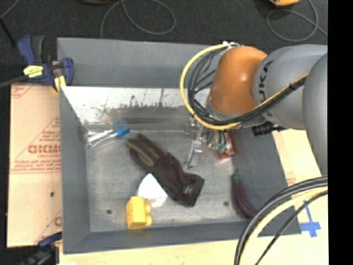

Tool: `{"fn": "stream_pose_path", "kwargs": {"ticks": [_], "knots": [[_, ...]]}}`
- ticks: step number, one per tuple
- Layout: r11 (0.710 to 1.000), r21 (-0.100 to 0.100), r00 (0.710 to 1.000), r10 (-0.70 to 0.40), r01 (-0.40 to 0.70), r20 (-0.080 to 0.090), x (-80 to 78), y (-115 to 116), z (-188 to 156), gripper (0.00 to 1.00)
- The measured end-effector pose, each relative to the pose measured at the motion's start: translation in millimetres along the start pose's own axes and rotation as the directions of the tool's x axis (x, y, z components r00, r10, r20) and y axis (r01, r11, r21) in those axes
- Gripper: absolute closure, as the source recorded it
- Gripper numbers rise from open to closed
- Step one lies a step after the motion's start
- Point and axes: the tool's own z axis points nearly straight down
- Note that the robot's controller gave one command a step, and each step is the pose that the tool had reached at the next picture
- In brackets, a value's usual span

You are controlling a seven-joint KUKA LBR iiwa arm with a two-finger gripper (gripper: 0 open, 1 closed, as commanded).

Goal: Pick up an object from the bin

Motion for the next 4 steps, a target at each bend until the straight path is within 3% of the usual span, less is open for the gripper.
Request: {"fn": "stream_pose_path", "kwargs": {"ticks": [1, 2, 3, 4], "knots": [[0.998, 0.003, 0.997, -0.070, 0.070, -0.007, 29.8, 4, 35, 0.00], [0.994, 0.001, 0.994, -0.106, 0.106, -0.005, 34.3, 0, 45, 0.00], [0.994, 0.003, 0.994, 0.108, -0.108, -0.004, 62.7, 17, 79, 1.00], [0.994, 0.003, 0.994, 0.107, -0.107, -0.004, 62.7, 17, 79, 1.00]]}}
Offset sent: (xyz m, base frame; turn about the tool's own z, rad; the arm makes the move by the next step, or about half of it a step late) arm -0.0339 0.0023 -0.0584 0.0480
